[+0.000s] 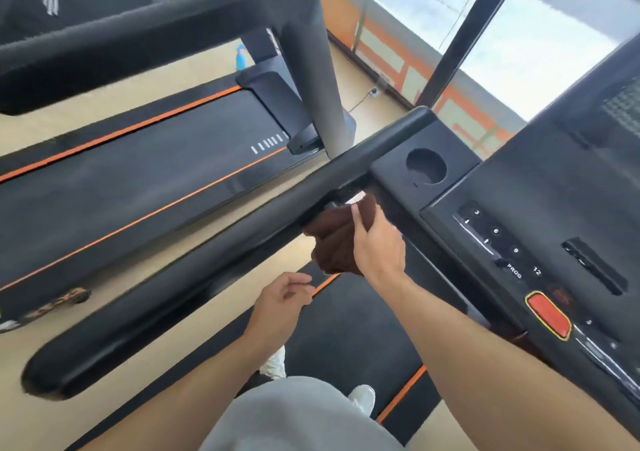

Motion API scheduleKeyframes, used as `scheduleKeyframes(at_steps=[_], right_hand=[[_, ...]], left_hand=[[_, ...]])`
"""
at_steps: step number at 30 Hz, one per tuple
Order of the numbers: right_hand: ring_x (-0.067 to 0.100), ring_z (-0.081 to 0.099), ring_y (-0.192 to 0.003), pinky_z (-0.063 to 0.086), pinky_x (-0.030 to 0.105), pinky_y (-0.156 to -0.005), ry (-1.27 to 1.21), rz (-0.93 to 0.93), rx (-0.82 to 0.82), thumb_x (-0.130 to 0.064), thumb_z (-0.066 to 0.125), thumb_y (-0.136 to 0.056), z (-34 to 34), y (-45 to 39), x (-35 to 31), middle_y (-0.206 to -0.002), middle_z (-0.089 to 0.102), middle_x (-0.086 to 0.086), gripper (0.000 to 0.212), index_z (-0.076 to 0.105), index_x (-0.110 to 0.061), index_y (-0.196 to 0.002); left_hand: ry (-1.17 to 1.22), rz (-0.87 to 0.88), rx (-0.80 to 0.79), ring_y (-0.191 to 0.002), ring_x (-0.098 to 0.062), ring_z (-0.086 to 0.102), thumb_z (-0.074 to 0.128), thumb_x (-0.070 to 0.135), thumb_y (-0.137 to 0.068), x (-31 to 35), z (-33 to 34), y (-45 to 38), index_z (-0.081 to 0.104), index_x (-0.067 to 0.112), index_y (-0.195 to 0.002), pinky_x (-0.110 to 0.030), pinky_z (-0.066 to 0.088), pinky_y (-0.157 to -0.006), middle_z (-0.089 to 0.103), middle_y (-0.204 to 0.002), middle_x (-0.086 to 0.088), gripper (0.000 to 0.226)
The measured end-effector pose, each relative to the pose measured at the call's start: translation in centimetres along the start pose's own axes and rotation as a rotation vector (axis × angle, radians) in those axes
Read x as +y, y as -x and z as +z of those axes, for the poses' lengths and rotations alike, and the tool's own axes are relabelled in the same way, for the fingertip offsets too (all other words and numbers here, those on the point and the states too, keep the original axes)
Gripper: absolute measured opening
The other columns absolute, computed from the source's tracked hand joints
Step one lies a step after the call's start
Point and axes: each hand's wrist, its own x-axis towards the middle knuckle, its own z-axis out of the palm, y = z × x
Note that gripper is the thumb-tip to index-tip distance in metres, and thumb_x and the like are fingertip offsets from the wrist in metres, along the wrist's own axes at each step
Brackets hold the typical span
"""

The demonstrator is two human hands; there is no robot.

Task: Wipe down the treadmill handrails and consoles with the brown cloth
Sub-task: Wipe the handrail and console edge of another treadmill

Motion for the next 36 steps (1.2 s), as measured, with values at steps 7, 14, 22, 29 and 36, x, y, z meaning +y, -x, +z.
scheduleKeyframes(at_steps=[7,14,22,29,36], right_hand=[[0.020,0.072,-0.093,0.056,0.039,-0.090,-0.870,0.410,0.053,-0.052,0.055,-0.101,-3.5,1.1,-1.8,-0.095,0.076,-0.002,0.033,0.069,-0.023,-0.097],[0.011,0.072,-0.084,0.058,0.038,-0.088,-1.071,0.290,0.372,-0.051,0.051,-0.103,-12.2,-1.5,-6.3,-0.085,0.073,-0.011,0.023,0.059,-0.031,-0.096],[0.019,0.009,-0.158,0.008,0.046,-0.128,0.077,-0.083,-0.200,-0.075,0.035,-0.096,-8.2,-7.4,-5.0,-0.172,0.010,-0.004,0.081,0.017,-0.034,-0.163],[0.024,-0.009,-0.158,-0.008,0.053,-0.126,0.427,-0.252,-0.011,-0.070,0.018,-0.099,-1.4,-14.7,-4.0,-0.173,0.001,0.001,0.076,0.015,-0.029,-0.163],[0.023,0.008,-0.157,-0.003,0.054,-0.127,0.426,-0.293,0.057,-0.068,0.021,-0.098,-5.2,-23.0,-2.0,-0.167,0.027,-0.002,0.067,0.044,-0.035,-0.151]], left_hand=[[0.048,0.341,-0.079,-0.092,-0.015,0.073,0.069,0.014,-0.094,6.8,0.1,-2.9,0.073,0.026,-0.097,-0.030,0.057,-0.088,0.078,-0.092,0.009,0.013],[-0.118,0.560,0.064,-0.092,-0.001,0.067,0.065,0.022,-0.096,14.1,0.0,-9.6,0.068,0.027,-0.104,-0.018,0.049,-0.085,0.073,-0.100,0.014,0.010],[-0.466,0.408,0.156,-0.122,-0.020,0.057,0.046,0.025,-0.103,16.1,2.3,-16.6,0.053,0.023,-0.131,-0.041,0.045,-0.104,0.061,-0.131,0.004,0.029],[-0.600,0.298,0.312,-0.129,-0.030,0.053,0.026,0.042,-0.107,16.5,4.0,-17.7,0.046,0.027,-0.142,-0.046,0.042,-0.101,0.060,-0.140,-0.004,0.043],[-0.835,0.246,0.292,-0.132,-0.031,0.049,0.020,0.063,-0.102,16.1,4.8,-18.5,0.030,0.025,-0.157,-0.048,0.037,-0.106,0.054,-0.149,-0.001,0.068]])
